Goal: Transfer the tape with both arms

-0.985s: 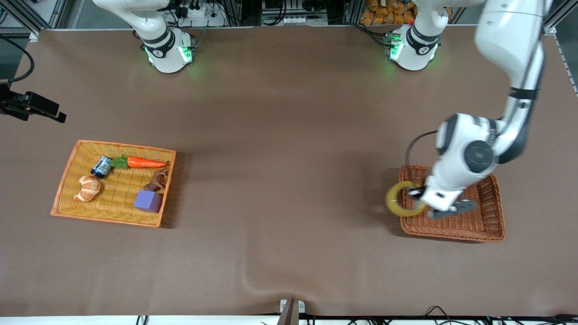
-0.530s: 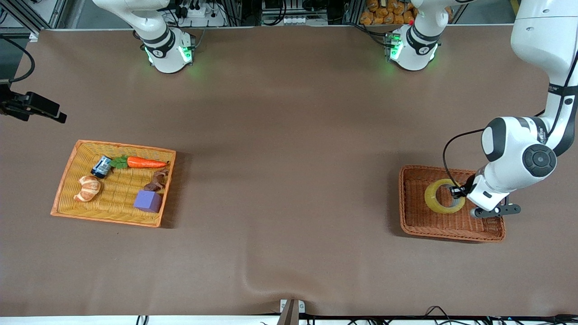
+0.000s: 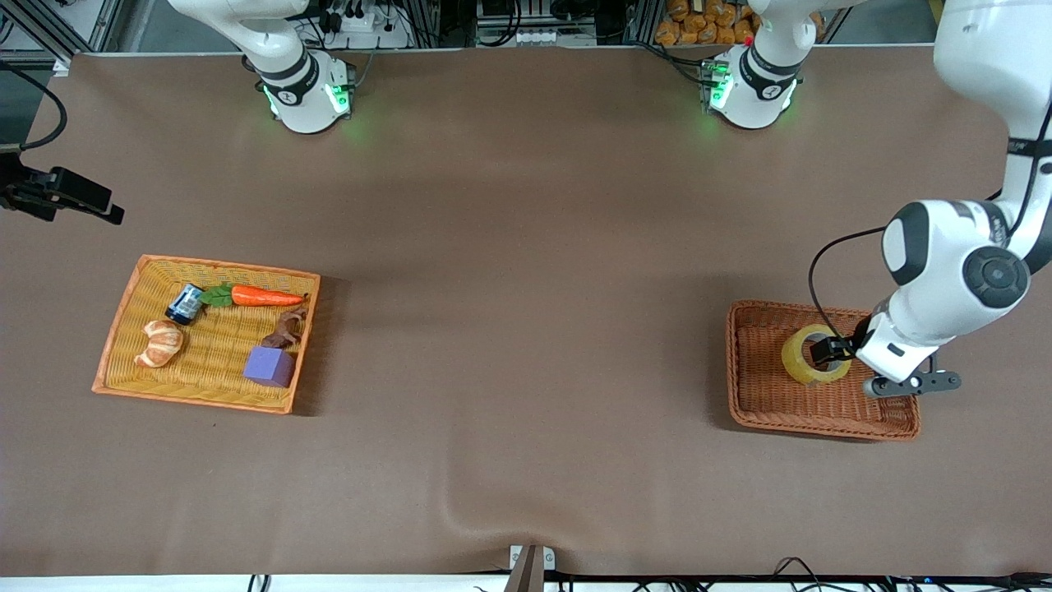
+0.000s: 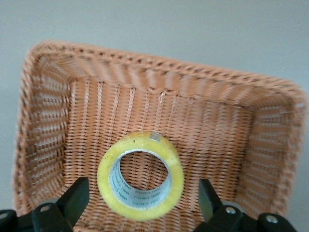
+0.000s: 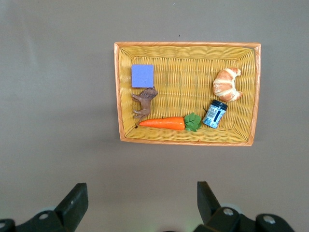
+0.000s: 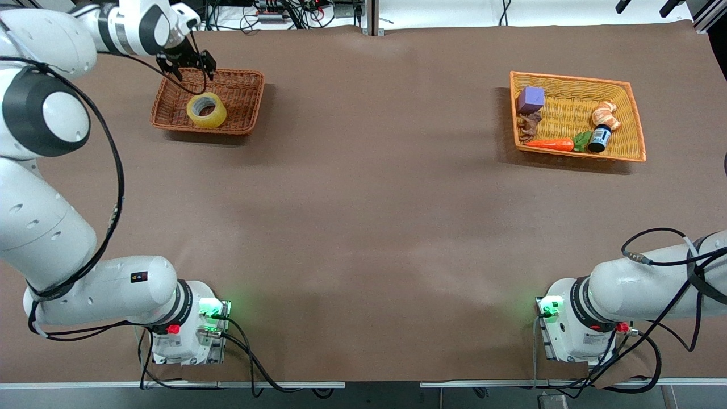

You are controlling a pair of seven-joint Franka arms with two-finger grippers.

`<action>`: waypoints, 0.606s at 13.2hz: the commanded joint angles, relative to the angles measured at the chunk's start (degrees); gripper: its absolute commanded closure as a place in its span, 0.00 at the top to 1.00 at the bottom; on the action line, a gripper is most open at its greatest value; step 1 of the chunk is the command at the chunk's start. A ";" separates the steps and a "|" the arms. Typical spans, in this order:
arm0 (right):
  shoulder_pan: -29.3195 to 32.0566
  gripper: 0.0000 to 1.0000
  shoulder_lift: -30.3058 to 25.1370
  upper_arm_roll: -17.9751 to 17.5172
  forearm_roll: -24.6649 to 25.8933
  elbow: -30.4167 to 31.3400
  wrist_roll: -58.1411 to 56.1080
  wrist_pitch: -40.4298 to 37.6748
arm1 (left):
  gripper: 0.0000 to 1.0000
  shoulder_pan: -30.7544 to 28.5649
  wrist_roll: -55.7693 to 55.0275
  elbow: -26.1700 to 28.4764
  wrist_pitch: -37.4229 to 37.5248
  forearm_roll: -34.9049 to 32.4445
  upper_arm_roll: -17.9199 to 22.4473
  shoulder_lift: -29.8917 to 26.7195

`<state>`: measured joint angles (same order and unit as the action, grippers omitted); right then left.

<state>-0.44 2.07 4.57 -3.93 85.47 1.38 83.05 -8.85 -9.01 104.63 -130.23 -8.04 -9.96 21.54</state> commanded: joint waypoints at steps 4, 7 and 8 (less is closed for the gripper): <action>-0.53 1.00 -1.02 -0.09 0.77 0.40 0.91 0.01 | 1.00 -0.20 1.27 -11.09 23.21 -0.58 -1.90 -10.81; -0.09 1.00 -0.93 -0.01 0.85 -0.39 0.47 0.09 | 1.00 -0.11 1.62 -17.34 34.05 0.64 -2.78 -12.74; 0.00 1.00 -1.02 0.08 0.85 -0.48 0.30 0.01 | 1.00 -0.29 2.41 -18.49 36.08 2.57 -2.78 -13.80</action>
<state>-0.59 2.06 4.61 -3.90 85.08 1.42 83.17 -8.79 -8.77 88.83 -98.22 -7.59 -12.42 8.46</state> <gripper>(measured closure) 0.000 0.000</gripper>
